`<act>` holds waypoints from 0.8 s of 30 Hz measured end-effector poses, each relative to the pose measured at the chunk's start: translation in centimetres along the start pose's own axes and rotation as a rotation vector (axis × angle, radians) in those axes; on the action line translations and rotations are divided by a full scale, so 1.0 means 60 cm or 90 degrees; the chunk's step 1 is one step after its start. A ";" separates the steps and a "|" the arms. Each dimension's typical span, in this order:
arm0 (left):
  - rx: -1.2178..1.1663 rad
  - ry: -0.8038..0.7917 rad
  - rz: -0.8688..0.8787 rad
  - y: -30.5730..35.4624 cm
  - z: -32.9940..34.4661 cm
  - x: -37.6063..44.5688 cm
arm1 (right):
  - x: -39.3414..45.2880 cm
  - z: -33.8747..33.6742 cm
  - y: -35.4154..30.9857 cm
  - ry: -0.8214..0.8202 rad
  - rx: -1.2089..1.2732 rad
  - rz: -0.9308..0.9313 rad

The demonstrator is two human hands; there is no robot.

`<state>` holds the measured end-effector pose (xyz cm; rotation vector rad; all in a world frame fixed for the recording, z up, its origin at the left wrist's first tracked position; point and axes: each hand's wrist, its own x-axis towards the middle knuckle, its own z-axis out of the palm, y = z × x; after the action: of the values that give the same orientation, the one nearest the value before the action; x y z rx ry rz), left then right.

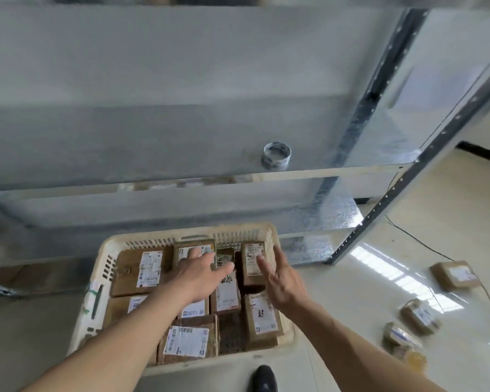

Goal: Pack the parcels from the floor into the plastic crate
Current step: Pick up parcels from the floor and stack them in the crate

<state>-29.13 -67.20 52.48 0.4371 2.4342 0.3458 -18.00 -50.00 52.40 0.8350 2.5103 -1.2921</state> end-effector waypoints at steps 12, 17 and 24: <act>0.068 -0.047 0.208 0.219 0.051 -0.025 | -0.161 -0.154 0.132 0.215 0.068 0.160; 0.072 -0.074 0.271 0.347 0.108 -0.037 | -0.214 -0.234 0.219 0.289 0.116 0.187; 0.123 -0.080 0.308 0.554 0.218 -0.064 | -0.272 -0.374 0.383 0.333 0.159 0.240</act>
<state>-10.58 -36.67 56.13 1.1052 2.2244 0.2740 10.19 -27.96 56.84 1.8079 2.3769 -1.4037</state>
